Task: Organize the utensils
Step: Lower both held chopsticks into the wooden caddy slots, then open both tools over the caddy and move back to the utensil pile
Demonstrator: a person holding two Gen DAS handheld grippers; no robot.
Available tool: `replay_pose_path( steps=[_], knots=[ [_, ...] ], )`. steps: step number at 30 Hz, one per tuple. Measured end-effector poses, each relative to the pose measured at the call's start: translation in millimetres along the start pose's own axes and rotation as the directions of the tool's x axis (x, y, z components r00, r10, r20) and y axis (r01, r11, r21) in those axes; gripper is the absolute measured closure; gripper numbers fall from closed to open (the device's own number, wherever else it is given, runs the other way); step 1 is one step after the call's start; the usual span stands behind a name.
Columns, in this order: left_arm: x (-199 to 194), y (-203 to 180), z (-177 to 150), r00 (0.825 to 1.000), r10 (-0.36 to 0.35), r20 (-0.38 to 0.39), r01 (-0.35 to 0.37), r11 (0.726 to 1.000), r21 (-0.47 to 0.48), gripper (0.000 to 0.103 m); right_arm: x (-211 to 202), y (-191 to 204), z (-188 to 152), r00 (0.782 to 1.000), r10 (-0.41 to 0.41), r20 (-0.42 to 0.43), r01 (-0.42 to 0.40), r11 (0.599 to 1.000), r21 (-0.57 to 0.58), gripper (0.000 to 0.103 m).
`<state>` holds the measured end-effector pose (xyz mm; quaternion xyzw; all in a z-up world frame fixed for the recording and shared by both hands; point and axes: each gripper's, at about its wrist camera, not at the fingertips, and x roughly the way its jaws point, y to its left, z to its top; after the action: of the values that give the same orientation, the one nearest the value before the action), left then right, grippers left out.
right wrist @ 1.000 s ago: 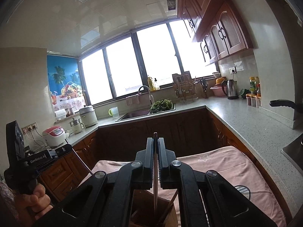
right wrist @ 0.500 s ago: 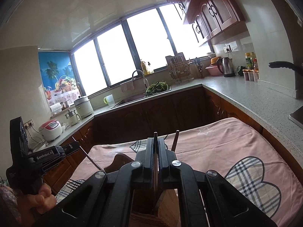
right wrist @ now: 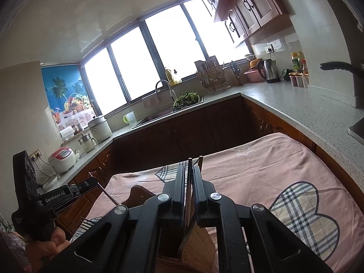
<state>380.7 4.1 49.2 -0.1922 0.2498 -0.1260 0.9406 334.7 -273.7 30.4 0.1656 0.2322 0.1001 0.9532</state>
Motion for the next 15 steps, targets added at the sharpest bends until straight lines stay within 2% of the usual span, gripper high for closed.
replay_pose_path(
  steps=[7,9,11,12,14,15],
  knots=[
    [0,-3,0,1.000,0.005,-0.011,-0.005,1.000,0.009,0.099,1,-1,0,1.000,0.004,-0.008,-0.003,1.000,0.009,0.094],
    [1,-2,0,1.000,0.004,-0.016,-0.004,1.000,0.007,0.094,1,-2,0,1.000,0.005,-0.011,-0.005,1.000,0.010,0.093],
    [-1,-2,0,1.000,0.008,-0.019,-0.008,1.000,0.008,0.080,0,-1,0,1.000,0.001,-0.012,-0.001,1.000,0.011,0.092],
    [-2,-2,0,1.000,0.009,-0.018,-0.009,1.000,0.008,0.075,-1,-2,0,1.000,0.001,-0.012,-0.001,1.000,0.014,0.088],
    [-8,-1,-1,1.000,0.011,-0.015,-0.011,1.000,0.004,0.054,-4,-3,0,1.000,0.009,-0.011,-0.008,1.000,0.028,0.067],
    [-12,0,-1,1.000,0.012,-0.017,-0.012,1.000,0.001,0.049,-6,-4,0,1.000,0.018,-0.008,-0.018,0.999,0.037,0.048]
  ],
)
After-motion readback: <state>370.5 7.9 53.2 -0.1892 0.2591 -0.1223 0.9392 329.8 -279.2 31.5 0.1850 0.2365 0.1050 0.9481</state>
